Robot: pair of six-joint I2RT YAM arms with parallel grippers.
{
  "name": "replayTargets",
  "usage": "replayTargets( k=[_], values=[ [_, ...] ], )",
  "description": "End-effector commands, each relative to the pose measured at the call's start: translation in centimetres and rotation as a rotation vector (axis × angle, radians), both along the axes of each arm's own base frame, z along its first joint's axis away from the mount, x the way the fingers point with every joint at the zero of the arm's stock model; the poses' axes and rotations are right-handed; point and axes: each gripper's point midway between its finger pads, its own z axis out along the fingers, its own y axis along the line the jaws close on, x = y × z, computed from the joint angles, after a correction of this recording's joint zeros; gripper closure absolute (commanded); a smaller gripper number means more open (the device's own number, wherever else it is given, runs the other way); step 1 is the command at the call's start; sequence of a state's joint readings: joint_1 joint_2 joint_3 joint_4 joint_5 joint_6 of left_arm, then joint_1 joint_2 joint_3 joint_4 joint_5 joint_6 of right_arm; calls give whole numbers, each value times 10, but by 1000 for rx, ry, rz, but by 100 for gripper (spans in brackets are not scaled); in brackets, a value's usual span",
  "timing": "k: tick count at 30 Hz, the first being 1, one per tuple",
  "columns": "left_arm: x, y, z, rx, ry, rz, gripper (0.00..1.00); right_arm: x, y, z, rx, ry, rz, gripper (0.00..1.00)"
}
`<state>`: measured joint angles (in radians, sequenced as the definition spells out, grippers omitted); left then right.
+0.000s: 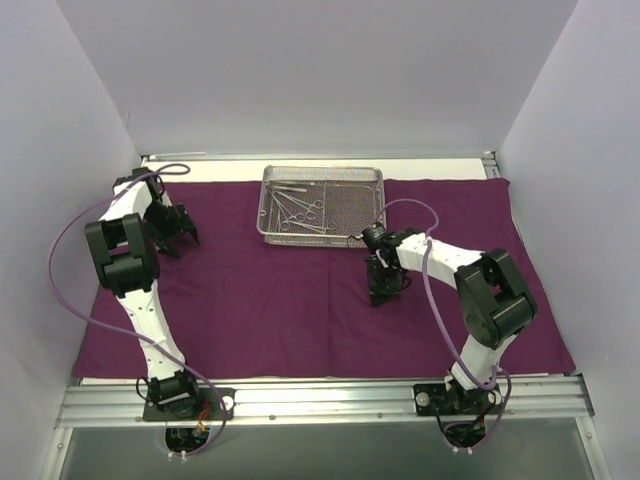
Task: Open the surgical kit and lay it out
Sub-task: Smooth out the surgical kit at the center of the board.
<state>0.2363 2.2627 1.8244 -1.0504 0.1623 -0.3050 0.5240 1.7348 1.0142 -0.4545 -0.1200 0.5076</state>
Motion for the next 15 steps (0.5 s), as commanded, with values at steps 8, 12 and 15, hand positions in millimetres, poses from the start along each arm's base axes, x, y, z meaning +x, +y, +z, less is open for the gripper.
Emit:
replayTargets(
  k=[8, 12, 15],
  values=[
    [-4, -1, -6, 4, -4, -10, 24, 18, -17, 28, -74, -36, -36, 91],
    [2, -5, 17, 0, -51, -19, 24, 65, -48, 71, -130, -158, -110, 73],
    [6, -9, 30, -10, -89, -19, 24, 97, -99, 90, -173, -214, -248, 66]
  ],
)
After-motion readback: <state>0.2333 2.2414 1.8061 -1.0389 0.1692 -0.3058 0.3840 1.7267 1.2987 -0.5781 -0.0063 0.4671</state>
